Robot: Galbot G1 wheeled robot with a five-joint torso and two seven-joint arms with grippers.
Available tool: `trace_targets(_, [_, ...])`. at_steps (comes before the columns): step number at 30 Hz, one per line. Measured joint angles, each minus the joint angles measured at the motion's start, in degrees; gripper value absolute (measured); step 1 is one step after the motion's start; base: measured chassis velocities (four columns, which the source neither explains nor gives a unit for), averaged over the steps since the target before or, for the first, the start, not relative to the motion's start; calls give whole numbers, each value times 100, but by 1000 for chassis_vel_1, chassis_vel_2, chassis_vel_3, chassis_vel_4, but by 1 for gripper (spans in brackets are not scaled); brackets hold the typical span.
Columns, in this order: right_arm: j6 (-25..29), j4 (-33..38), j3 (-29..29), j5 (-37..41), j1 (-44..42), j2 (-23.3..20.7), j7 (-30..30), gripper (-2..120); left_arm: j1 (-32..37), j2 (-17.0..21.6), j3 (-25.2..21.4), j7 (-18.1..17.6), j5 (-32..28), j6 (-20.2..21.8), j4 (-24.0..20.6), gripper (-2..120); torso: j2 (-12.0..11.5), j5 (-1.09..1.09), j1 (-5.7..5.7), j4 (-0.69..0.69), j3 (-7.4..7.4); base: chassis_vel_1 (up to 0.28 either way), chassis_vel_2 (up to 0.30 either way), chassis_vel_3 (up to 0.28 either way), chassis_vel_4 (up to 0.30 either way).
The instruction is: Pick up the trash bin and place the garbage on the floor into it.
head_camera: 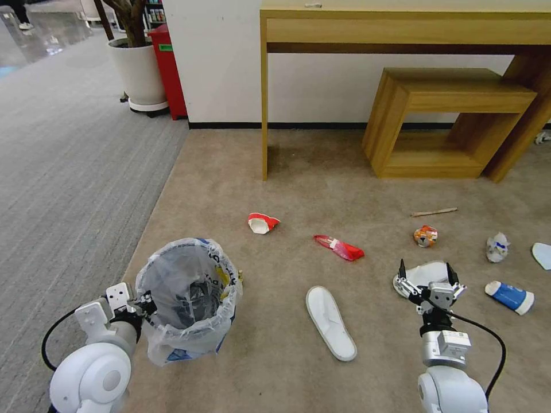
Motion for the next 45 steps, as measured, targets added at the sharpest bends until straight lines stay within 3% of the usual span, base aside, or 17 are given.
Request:
trace_targets(13, [149,-34,27,103,-15,13,37,100,214,40,-587,-29,25,18,-19,0,0,1,0,1,0,-49,41,46,-41])
trace_targets(45, [265,-175,-30,205,-109,-57,-35,100,676,-77,-1059,254,344,-115,-51,0,0,1,0,0,0,0,0,0,0])
